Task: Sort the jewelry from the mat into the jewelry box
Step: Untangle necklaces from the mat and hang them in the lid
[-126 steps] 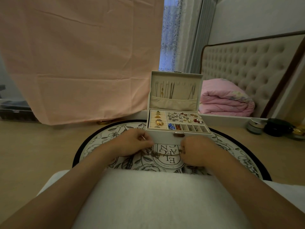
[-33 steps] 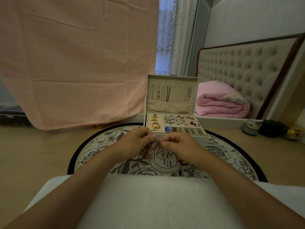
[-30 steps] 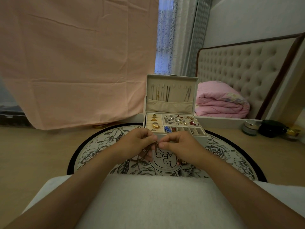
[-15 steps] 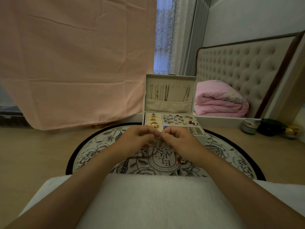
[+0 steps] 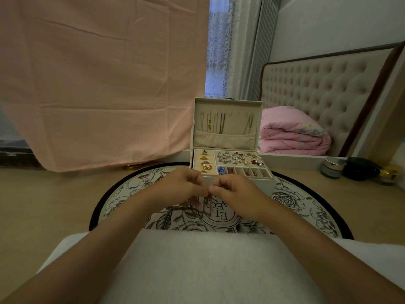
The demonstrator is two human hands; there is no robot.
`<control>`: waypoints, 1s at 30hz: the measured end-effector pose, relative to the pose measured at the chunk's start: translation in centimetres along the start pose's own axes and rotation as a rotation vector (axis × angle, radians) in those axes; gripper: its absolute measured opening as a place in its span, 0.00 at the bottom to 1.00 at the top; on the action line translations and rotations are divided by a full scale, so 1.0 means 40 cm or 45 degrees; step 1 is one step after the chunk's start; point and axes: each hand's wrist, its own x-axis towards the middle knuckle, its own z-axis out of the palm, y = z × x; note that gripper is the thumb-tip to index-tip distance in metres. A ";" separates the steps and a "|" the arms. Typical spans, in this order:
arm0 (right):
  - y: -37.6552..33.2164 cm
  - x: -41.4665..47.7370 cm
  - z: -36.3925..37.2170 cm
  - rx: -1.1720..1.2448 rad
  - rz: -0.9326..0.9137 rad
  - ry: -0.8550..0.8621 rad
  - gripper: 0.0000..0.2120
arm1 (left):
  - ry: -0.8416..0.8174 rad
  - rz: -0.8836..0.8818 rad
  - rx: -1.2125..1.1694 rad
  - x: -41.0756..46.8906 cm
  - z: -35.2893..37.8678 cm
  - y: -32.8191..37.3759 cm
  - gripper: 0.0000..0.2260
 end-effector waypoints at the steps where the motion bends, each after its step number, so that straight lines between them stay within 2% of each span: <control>1: 0.002 -0.001 -0.003 0.015 0.015 0.009 0.08 | -0.003 0.006 0.020 0.002 -0.001 -0.004 0.02; 4: 0.002 -0.001 -0.012 0.062 0.078 0.018 0.08 | 0.035 -0.038 -0.035 0.012 -0.005 -0.017 0.06; 10: -0.004 -0.011 -0.017 0.262 0.243 -0.074 0.09 | 0.036 -0.040 -0.471 0.020 0.001 -0.029 0.11; 14: -0.009 -0.005 -0.026 0.411 0.285 0.039 0.10 | -0.099 0.004 -0.823 0.021 0.005 -0.025 0.07; 16: -0.015 -0.001 -0.030 0.439 0.265 0.093 0.10 | -0.080 0.041 -0.974 0.024 0.007 -0.029 0.07; 20: -0.030 -0.002 -0.036 0.398 0.225 0.066 0.08 | -0.142 0.046 -1.131 0.019 0.011 -0.029 0.07; 21: -0.031 -0.001 -0.034 0.355 0.213 0.052 0.08 | -0.163 0.016 -1.076 0.017 0.012 -0.024 0.07; 24: -0.024 0.002 -0.024 0.157 0.156 0.043 0.09 | -0.073 -0.014 -0.632 0.017 0.007 -0.019 0.05; 28: -0.006 0.006 -0.024 0.152 0.165 0.058 0.08 | -0.024 -0.118 -0.429 0.014 -0.030 -0.022 0.04; 30: 0.002 0.006 -0.018 0.092 0.154 0.019 0.08 | 0.016 -0.134 -0.002 0.009 -0.040 -0.017 0.03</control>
